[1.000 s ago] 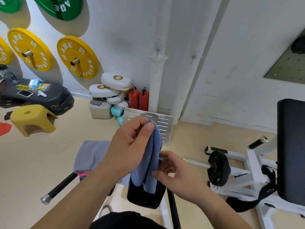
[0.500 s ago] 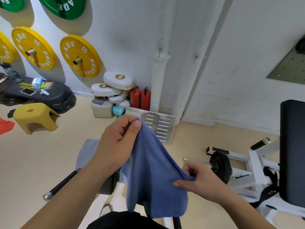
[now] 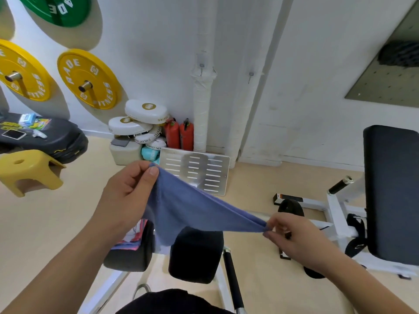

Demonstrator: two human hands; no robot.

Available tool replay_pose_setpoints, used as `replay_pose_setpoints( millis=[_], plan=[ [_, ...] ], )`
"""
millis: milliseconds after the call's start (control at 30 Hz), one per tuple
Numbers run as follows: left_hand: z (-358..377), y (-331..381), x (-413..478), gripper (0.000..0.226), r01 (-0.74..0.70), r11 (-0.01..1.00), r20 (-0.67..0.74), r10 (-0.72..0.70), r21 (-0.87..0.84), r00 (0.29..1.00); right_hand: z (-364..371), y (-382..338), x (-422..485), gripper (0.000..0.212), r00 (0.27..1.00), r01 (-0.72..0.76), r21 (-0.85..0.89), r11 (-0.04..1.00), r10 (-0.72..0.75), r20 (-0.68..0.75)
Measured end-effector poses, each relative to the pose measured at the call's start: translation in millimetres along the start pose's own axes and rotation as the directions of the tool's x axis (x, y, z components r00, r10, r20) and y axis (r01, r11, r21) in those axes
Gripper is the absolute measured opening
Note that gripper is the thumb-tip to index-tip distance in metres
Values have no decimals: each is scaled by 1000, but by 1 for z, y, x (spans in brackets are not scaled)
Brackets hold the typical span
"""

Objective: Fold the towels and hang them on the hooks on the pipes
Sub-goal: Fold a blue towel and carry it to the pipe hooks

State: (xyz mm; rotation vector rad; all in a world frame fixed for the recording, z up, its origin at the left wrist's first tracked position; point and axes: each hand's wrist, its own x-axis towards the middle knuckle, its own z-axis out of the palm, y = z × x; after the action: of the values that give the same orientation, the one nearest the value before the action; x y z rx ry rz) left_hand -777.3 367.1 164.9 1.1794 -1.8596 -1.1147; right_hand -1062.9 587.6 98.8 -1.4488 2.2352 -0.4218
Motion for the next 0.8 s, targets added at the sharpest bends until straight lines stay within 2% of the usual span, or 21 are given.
replay_pose_setpoints(
  millis=[67, 100, 267, 400, 467, 533, 600, 800],
  plan=[
    [0, 0, 2, 20, -17, 999, 41, 16, 29, 999, 1, -4, 2, 20, 999, 30, -53, 998, -31, -13],
    [1, 0, 3, 20, -23, 999, 47, 22, 36, 999, 1, -6, 3, 24, 1000, 25, -15, 1000, -25, -12],
    [5, -10, 11, 21, -17, 1000, -14, 17, 19, 1000, -4, -10, 8, 40, 987, -130, 374, 918, 154, -35],
    [7, -36, 37, 21, 109, 994, 5, -109, -13, 994, -18, -13, 24, 25, 968, -134, 568, 812, 230, -100],
    [5, -41, 52, 20, 164, 986, 46, -164, 2, 985, -27, -14, 37, 29, 951, -130, 638, 759, 278, -137],
    [3, -41, 65, 19, 181, 982, 53, -178, -60, 983, -37, -19, 49, 34, 936, -89, 710, 699, 303, -181],
    [1, -40, 71, 19, 180, 975, 60, -174, -127, 983, -45, -24, 56, 30, 938, -47, 758, 651, 289, -190],
    [5, -59, 54, 21, 173, 962, 83, -158, -211, 984, -38, -15, 53, 16, 955, -40, 750, 661, 246, -166]
  ],
)
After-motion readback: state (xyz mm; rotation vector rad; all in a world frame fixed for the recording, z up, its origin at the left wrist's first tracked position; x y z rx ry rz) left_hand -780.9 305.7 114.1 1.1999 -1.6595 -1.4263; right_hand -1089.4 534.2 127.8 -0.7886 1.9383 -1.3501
